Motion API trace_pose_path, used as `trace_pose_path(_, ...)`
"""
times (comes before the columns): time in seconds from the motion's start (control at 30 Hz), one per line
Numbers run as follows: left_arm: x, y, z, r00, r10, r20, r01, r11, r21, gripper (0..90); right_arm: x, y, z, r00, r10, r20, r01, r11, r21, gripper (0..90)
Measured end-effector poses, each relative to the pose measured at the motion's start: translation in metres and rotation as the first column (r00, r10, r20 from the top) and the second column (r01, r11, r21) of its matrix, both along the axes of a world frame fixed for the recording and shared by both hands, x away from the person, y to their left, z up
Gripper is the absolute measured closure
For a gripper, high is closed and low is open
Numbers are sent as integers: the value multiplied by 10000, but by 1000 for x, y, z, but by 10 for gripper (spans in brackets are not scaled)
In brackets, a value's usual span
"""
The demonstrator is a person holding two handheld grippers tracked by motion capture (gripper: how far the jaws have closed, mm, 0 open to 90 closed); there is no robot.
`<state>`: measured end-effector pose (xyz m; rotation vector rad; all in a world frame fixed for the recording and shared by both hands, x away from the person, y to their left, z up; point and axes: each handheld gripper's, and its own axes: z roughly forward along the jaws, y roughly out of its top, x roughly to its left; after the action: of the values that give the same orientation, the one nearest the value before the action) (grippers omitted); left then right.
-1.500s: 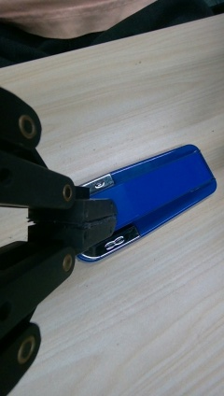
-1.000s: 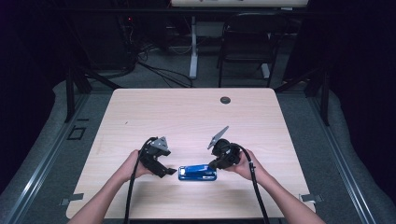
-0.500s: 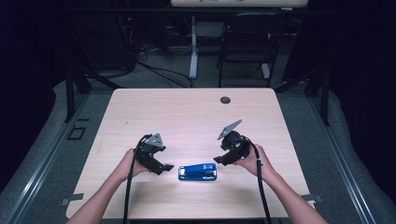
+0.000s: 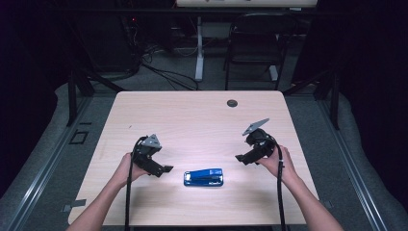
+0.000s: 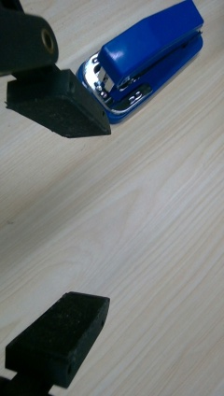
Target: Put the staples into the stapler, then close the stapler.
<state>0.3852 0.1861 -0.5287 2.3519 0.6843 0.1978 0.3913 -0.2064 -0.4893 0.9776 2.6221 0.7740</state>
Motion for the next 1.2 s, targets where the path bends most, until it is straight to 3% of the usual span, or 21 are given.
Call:
trace_pose_path(0.17,5,9,-3,9985,539,-62,-539,9985,-41,5,2,-20,-3,9982,-575,-151,576,9983,38,98)
trace_pose_path(0.23,7,14,-5,9951,982,68,-982,9952,-31,4,2,-27,-5,9968,-764,-217,764,9971,-19,68)
trace_pose_path(0.47,15,29,-9,9801,1982,-109,-1984,9799,-211,3,6,-49,-14,9884,-1459,-415,1460,9893,-2,17)
trace_pose_path(0.63,16,33,-10,9769,2136,-116,-2138,9766,-215,3,9,-51,-16,9850,-1591,-661,1579,9872,-229,16)
trace_pose_path(1.0,19,39,-11,9744,2244,-156,-2247,9741,-253,3,11,-57,-18,9795,-1931,-580,1905,9805,-479,16)
trace_pose_path(1.2,23,45,-17,9642,2640,-259,-2646,9641,-240,3,16,-69,-23,9685,-2397,-671,2371,9704,-448,0)
